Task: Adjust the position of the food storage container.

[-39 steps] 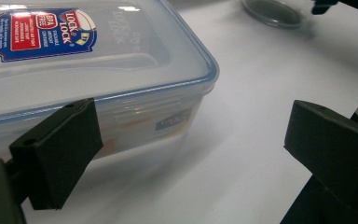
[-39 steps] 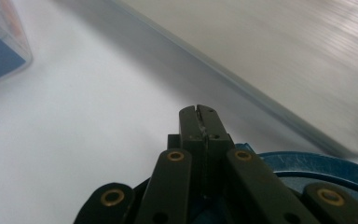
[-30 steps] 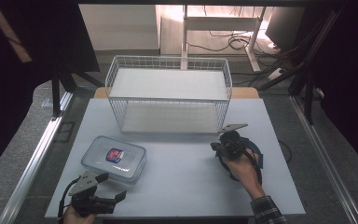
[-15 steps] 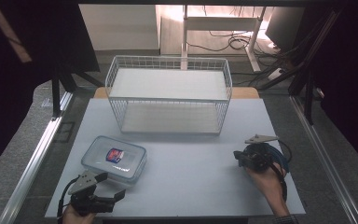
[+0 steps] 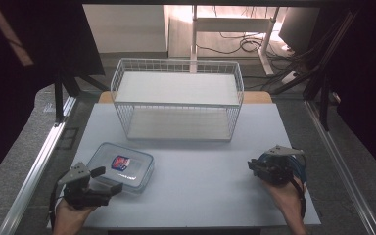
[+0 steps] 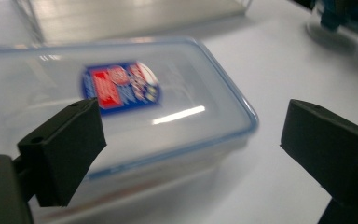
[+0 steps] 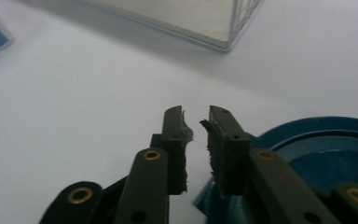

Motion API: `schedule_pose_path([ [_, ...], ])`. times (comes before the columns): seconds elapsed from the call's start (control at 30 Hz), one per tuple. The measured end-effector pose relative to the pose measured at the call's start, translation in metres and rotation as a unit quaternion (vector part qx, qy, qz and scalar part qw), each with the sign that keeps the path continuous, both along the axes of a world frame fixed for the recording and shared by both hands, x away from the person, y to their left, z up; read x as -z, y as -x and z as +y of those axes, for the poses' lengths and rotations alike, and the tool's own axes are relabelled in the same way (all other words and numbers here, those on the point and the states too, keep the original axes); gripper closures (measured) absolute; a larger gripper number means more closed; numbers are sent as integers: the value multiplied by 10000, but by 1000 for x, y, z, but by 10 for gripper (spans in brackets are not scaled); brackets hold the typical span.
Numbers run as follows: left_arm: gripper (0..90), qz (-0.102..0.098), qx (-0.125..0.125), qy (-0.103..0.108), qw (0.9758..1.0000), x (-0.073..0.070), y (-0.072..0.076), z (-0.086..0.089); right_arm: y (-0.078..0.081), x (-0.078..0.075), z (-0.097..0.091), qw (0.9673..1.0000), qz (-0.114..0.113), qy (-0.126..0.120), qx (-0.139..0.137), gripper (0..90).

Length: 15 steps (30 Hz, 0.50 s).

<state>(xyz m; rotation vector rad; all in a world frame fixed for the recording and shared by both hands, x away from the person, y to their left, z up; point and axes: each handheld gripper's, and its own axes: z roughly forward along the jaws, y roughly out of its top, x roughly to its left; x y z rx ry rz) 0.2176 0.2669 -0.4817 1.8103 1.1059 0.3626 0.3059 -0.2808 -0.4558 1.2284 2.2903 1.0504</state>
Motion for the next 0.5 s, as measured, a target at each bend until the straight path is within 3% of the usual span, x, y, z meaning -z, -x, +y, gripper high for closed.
schedule_pose_path([
  [0.07,149,-12,-203,-224,9995,-3,-6,8,2,3,5,10000,0,34,-78,696],
  [0.13,310,26,-407,-424,9983,-4,-14,18,3,6,11,9999,1,80,-128,653],
  [0.27,657,47,-840,-279,9961,-3,-28,43,6,7,20,9996,-82,144,-224,591],
  [0.33,783,50,-1174,-376,9924,-1,-34,55,8,6,22,9995,-112,127,-255,576],
  [0.43,896,187,-1452,-552,9877,8,-43,65,10,6,24,9994,-146,95,-297,557],
  [0.5,900,355,-1530,-623,9856,19,-50,71,11,6,26,9993,-148,18,-335,540],
])
